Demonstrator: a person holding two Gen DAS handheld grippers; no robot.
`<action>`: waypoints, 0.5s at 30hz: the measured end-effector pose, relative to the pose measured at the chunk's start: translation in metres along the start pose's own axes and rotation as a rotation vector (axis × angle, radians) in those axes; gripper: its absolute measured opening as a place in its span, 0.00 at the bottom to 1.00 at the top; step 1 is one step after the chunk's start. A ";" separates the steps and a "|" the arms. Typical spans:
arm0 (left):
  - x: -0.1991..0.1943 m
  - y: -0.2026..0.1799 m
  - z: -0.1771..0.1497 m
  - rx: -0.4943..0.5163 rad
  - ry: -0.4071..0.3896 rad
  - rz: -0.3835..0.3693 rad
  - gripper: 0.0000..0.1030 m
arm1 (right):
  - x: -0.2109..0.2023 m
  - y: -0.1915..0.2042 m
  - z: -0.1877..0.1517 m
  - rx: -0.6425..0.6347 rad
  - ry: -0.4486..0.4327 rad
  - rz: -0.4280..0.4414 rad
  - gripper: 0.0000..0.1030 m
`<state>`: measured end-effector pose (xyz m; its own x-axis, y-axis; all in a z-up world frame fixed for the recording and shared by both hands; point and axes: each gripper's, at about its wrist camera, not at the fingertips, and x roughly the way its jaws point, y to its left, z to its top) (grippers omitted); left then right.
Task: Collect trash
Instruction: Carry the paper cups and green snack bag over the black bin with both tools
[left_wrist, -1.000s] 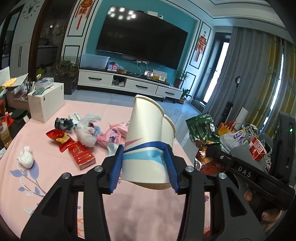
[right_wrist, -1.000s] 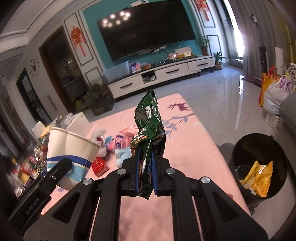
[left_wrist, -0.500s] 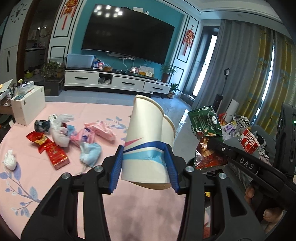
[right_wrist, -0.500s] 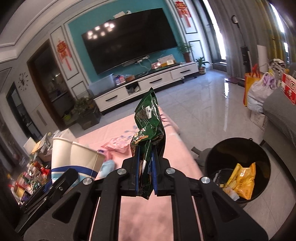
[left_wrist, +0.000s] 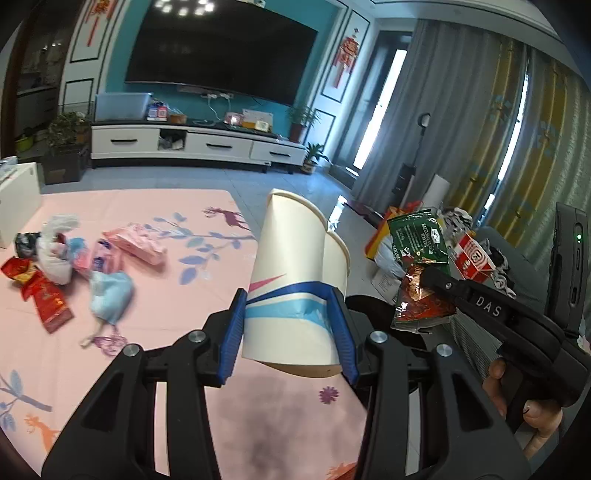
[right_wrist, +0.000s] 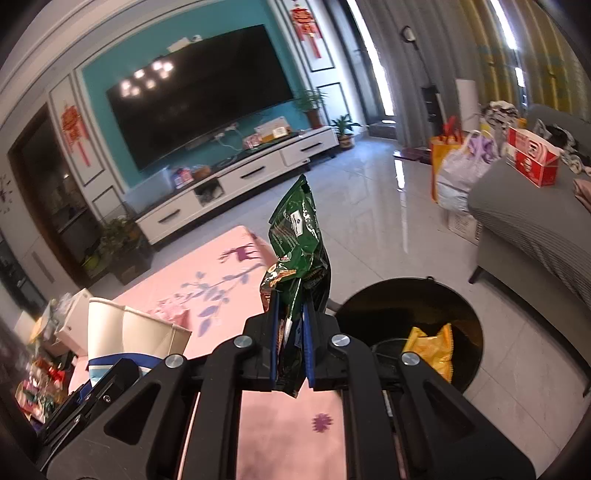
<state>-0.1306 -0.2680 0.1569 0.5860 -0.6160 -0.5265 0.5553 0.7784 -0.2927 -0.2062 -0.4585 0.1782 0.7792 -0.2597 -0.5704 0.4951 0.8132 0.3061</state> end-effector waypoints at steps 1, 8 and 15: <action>0.003 -0.002 -0.001 0.002 0.006 -0.007 0.44 | 0.002 -0.004 0.000 0.008 0.004 -0.008 0.12; 0.041 -0.032 -0.008 0.048 0.069 -0.044 0.44 | 0.014 -0.038 0.002 0.066 0.033 -0.049 0.12; 0.081 -0.065 -0.021 0.094 0.149 -0.081 0.44 | 0.033 -0.088 -0.001 0.163 0.094 -0.085 0.12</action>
<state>-0.1311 -0.3659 0.1166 0.4474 -0.6462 -0.6183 0.6540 0.7080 -0.2667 -0.2242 -0.5386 0.1317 0.6962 -0.2676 -0.6661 0.6193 0.6931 0.3689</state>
